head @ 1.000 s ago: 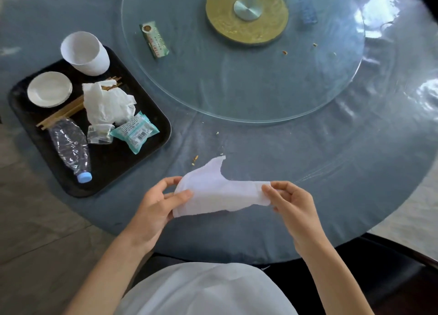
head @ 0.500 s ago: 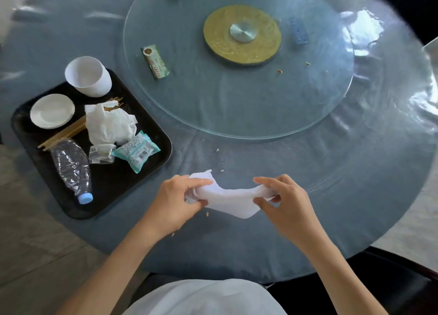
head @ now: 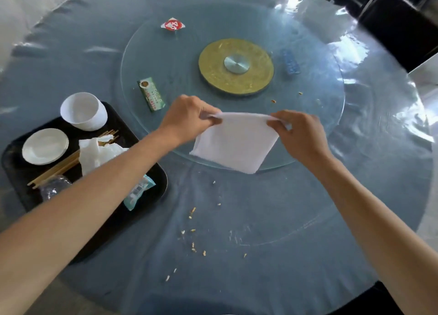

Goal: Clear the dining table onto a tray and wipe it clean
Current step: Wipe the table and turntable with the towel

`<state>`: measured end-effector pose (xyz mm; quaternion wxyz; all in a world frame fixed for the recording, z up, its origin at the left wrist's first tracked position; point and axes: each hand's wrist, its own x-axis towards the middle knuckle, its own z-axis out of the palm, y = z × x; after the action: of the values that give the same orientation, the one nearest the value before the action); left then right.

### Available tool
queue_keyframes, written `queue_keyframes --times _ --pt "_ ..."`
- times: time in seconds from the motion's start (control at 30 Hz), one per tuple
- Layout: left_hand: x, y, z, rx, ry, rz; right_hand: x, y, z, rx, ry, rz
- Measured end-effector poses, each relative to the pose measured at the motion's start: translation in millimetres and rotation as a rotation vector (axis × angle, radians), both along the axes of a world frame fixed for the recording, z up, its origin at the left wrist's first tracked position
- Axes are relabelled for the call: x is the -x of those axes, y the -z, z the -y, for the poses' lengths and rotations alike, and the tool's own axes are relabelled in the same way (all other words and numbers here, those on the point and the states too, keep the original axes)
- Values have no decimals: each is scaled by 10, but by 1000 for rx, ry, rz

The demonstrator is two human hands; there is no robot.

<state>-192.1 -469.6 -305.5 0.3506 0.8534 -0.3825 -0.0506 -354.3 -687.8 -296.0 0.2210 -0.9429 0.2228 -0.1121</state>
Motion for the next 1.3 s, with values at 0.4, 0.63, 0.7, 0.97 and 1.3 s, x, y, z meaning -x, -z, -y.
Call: queue_keyframes --times 0.4,0.63,0.7,0.97,1.3 --pt "-145 1114 109 -185 8 -60 -134 1195 156 -67 -60 -219" --pt "-179 1509 7 -128 -28 -227 -166 1553 288 -311 7 -54" --pt "-410 1490 207 -54 -94 -191 -454 1558 426 -385 84 -22" --pt "-559 2016 652 -438 -212 33 -1044 2043 369 -3 -33 -226" --pt "-430 2381 488 -467 -267 16 -1115 2299 238 43 -278 -222"
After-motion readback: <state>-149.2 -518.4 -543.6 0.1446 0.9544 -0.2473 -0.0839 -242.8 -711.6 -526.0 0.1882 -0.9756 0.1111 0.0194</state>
